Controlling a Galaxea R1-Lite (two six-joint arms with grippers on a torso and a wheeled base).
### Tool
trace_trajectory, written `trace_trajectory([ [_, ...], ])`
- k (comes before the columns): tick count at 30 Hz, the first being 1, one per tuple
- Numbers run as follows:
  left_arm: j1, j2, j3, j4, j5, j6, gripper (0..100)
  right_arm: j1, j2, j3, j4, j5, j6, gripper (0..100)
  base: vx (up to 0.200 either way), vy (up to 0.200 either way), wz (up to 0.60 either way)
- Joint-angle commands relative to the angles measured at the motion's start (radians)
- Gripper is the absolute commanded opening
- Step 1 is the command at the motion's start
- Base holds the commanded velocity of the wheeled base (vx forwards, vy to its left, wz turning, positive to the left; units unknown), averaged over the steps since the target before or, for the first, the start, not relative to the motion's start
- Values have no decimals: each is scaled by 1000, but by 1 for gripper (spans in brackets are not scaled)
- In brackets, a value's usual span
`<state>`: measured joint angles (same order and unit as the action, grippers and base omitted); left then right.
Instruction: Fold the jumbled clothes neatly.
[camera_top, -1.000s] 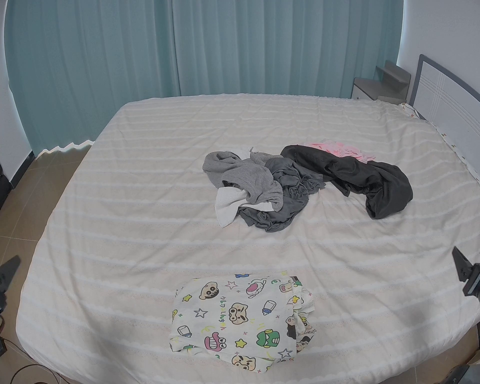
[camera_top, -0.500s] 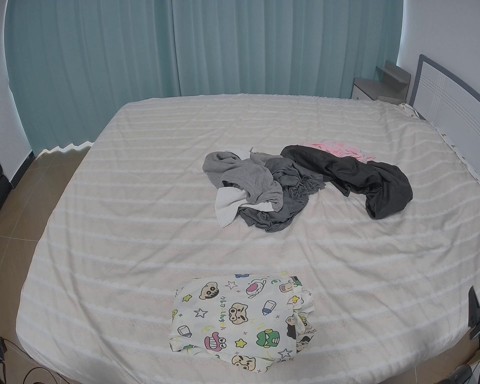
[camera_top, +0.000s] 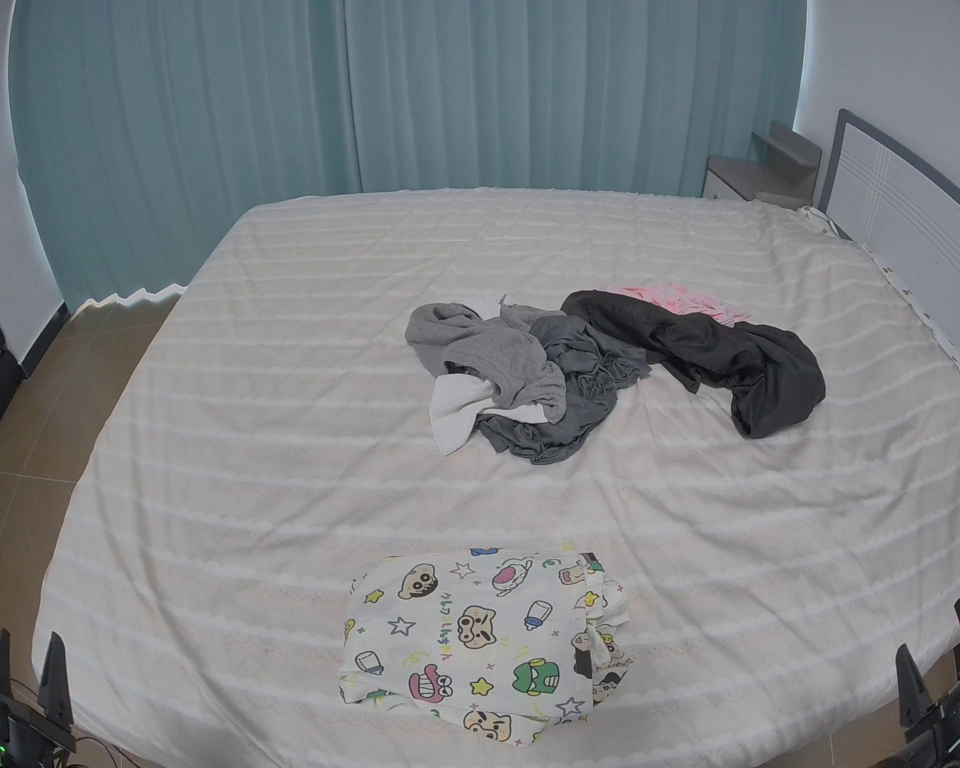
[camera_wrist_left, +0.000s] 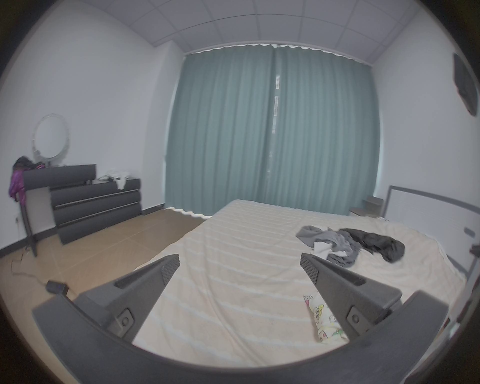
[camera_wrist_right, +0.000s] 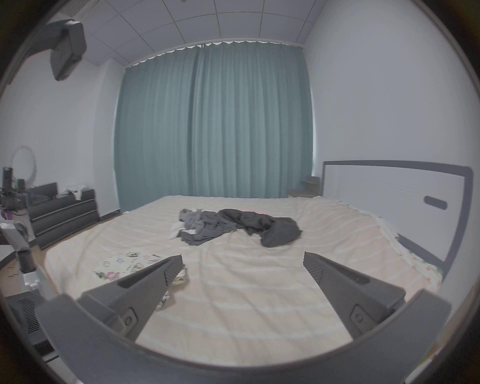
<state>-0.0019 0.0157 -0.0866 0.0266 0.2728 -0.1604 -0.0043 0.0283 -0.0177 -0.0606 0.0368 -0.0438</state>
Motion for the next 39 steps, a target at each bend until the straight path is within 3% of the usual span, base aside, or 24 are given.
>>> trace_trajectory([
  [1, 0, -2, 80, -56, -76, 68, 100, 0, -27, 4, 35, 72, 22, 100, 0, 0, 0],
  [2, 0, -2, 80, -54, -78, 70, 100, 0, -27, 2, 35, 72, 22, 100, 0, 0, 0],
  [7, 0, 0, 80, -4, -251, 150, 100, 0, -25, -24, 104, 92, 65, 100, 0, 0, 0],
  [8, 0, 0, 80, -2, -253, 156, 100, 0, -25, -24, 104, 91, 65, 100, 0, 0, 0],
  [11, 0, 0, 80, -5, -260, 173, 100, 0, -25, -22, 102, 5, 67, 100, 0, 0, 0],
  [15, 0, -2, 80, -5, -260, 167, 100, 0, -25, -21, 99, -170, 58, 100, 0, 0, 0],
  [17, 0, -2, 80, -5, -260, 167, 100, 0, -25, -21, 97, -224, 50, 100, 0, 0, 0],
  [29, 0, -2, 80, -5, -264, 160, 100, 0, -25, -21, 96, -232, 47, 100, 0, 0, 0],
  [31, 0, -2, 80, -4, -264, 162, 100, 0, -25, -21, 96, -270, 25, 100, 0, 0, 0],
  [34, 0, -2, 80, -4, -264, 163, 100, 0, -25, -24, 96, -416, 13, 100, 0, 0, 0],
  [39, 0, -2, 80, -4, -264, 162, 100, 0, -25, -24, 96, -476, 9, 100, 0, 0, 0],
])
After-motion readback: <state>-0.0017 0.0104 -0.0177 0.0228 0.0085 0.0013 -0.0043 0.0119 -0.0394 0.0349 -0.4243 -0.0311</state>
